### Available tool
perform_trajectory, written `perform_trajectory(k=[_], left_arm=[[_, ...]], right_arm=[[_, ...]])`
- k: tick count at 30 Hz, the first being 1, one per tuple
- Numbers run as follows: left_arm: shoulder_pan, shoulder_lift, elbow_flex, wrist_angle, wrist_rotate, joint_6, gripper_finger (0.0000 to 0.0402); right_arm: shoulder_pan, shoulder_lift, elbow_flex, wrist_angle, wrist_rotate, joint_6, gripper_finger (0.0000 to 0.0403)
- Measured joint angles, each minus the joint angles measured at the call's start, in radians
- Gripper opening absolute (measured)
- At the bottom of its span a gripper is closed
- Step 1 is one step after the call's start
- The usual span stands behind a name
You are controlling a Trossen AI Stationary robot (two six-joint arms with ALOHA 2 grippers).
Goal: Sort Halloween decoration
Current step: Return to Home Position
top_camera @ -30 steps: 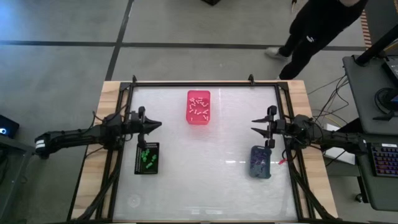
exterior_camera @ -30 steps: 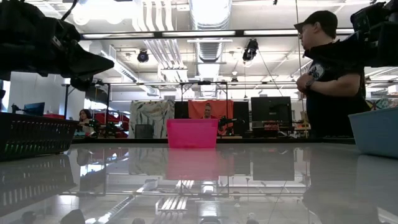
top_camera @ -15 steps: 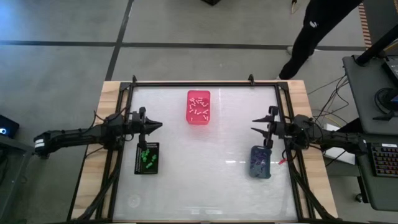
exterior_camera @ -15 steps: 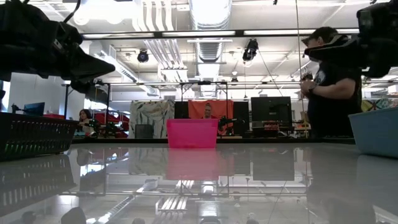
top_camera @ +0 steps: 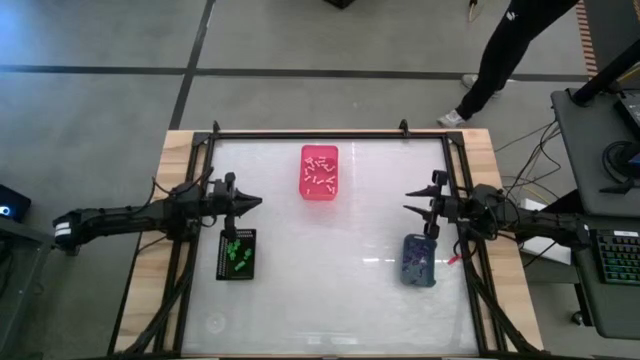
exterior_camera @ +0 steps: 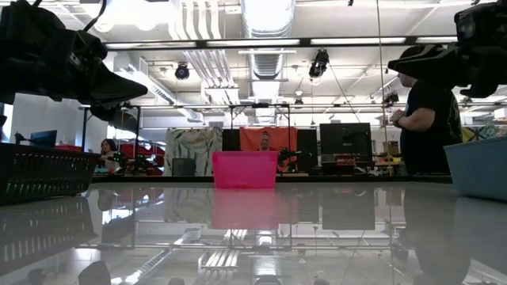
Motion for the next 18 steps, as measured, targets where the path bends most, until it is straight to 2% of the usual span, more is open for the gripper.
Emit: perform_trajectory(k=[8, 18], left_arm=[[0.000, 0.009, 0.000, 0.000, 0.000, 0.000, 0.0002], [0.000, 0.011, 0.000, 0.000, 0.000, 0.000, 0.0002]], right_arm=[[0.000, 0.000, 0.000, 0.000, 0.000, 0.116, 0.0139], [0.000, 0.000, 0.000, 0.000, 0.000, 0.139, 0.0139]])
